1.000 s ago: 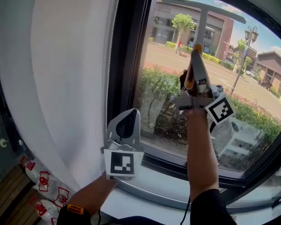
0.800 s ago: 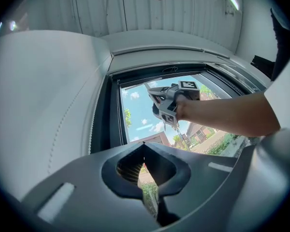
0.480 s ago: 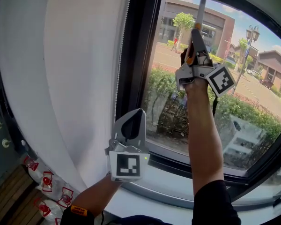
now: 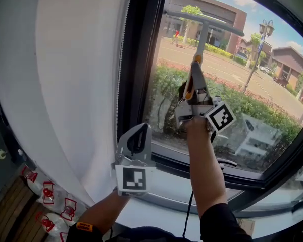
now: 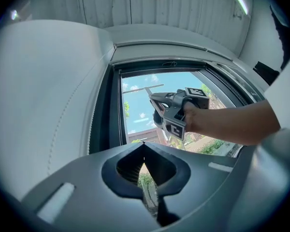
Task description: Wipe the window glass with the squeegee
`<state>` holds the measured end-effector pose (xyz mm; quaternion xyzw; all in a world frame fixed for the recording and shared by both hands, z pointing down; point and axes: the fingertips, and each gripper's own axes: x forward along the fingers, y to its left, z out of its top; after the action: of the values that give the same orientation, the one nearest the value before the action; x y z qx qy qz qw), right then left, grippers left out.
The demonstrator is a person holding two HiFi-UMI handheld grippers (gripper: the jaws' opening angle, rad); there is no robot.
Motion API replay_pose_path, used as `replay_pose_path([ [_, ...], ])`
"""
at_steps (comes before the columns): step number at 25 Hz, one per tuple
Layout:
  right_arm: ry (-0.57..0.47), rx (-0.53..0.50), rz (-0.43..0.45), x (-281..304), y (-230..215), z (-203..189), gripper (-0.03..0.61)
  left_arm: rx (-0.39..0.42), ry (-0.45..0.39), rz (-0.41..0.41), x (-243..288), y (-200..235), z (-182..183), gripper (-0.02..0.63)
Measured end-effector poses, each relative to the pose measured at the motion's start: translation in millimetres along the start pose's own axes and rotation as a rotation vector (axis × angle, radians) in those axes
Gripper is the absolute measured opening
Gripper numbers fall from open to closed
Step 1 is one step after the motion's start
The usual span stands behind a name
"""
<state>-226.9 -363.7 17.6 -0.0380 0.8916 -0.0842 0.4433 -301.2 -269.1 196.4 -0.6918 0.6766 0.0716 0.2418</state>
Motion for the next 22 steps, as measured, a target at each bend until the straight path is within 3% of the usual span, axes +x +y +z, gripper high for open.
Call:
replay_pose_path([
  [10, 0.074, 0.034, -0.098, -102.0, -9.3, -68.5, 0.041, -0.071, 0.175, -0.017, -17.6, -30.6, -88.4, 0.005],
  [14, 0.093, 0.020, -0.099, -104.6, -12.2, -68.8, 0.041, -0.109, 0.171, 0.003, -16.5, -30.3, -93.7, 0.005],
  [18, 0.111, -0.006, -0.085, -104.5, -8.9, -65.1, 0.041, -0.076, 0.178, -0.004, -14.7, -29.2, -96.3, 0.005],
  [22, 0.113, -0.048, -0.027, -91.6, 8.3, -38.9, 0.041, -0.062, 0.122, -0.028, -2.0, -28.1, -69.8, 0.005],
])
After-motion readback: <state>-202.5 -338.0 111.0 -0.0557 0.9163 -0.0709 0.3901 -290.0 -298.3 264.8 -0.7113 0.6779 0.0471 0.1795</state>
